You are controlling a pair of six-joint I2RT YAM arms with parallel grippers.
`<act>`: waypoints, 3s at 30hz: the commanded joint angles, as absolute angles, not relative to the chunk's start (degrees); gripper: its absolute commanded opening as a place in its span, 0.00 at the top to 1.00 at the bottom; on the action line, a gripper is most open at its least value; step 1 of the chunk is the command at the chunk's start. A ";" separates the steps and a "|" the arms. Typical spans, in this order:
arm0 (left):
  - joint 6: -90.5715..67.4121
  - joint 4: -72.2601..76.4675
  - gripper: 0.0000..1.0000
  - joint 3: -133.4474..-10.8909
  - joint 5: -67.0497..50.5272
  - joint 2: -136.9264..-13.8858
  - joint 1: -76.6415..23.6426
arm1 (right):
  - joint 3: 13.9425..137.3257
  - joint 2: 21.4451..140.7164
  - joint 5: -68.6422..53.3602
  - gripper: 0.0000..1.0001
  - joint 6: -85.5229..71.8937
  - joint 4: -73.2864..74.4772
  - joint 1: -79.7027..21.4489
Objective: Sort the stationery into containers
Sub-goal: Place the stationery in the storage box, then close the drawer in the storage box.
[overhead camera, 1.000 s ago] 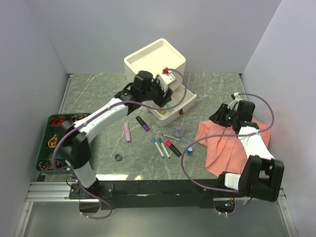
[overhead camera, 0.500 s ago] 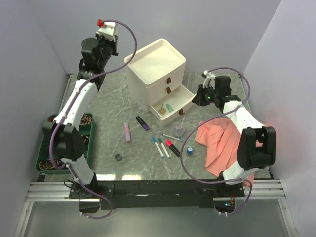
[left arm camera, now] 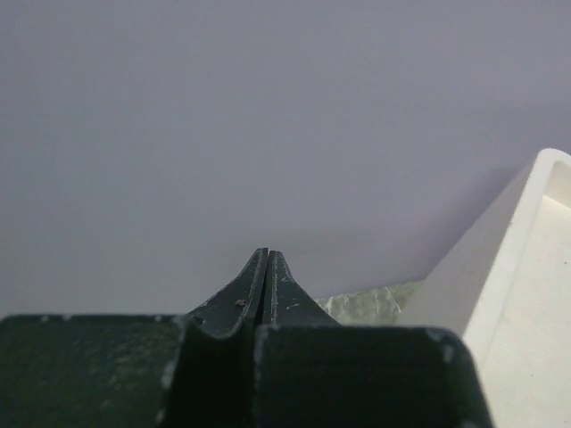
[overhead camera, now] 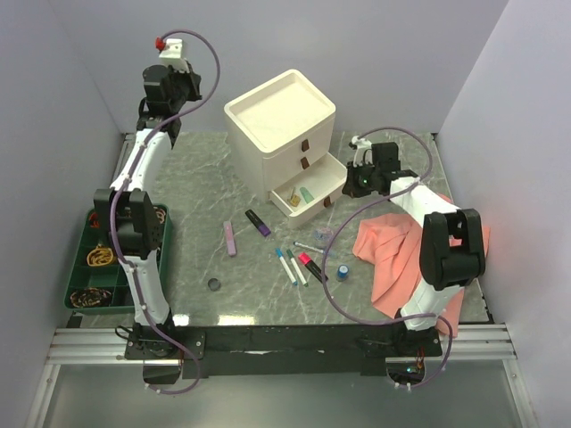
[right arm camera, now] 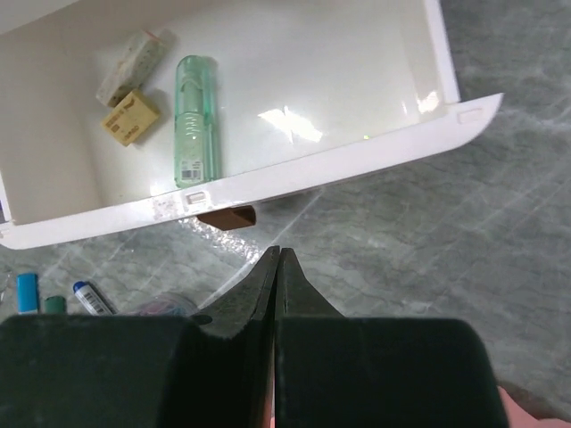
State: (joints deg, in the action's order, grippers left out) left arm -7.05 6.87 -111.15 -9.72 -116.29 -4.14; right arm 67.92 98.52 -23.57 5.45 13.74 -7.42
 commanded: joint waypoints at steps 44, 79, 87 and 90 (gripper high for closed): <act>-13.27 1.84 0.99 -97.56 -19.07 -99.93 -5.80 | 69.98 97.30 -34.42 1.00 -29.13 -1.63 -11.71; -2.55 -3.34 0.99 -92.55 -14.42 -99.40 -5.54 | 71.70 115.48 -36.38 1.00 -47.90 -8.35 -3.08; -1.15 -3.87 0.99 -90.53 -13.80 -99.32 -5.62 | 79.88 121.81 -36.56 1.00 -50.01 -9.75 -4.13; -0.62 -4.13 0.99 -90.61 -13.10 -99.84 -5.71 | 81.99 124.00 -36.30 1.00 -50.80 -9.75 -5.01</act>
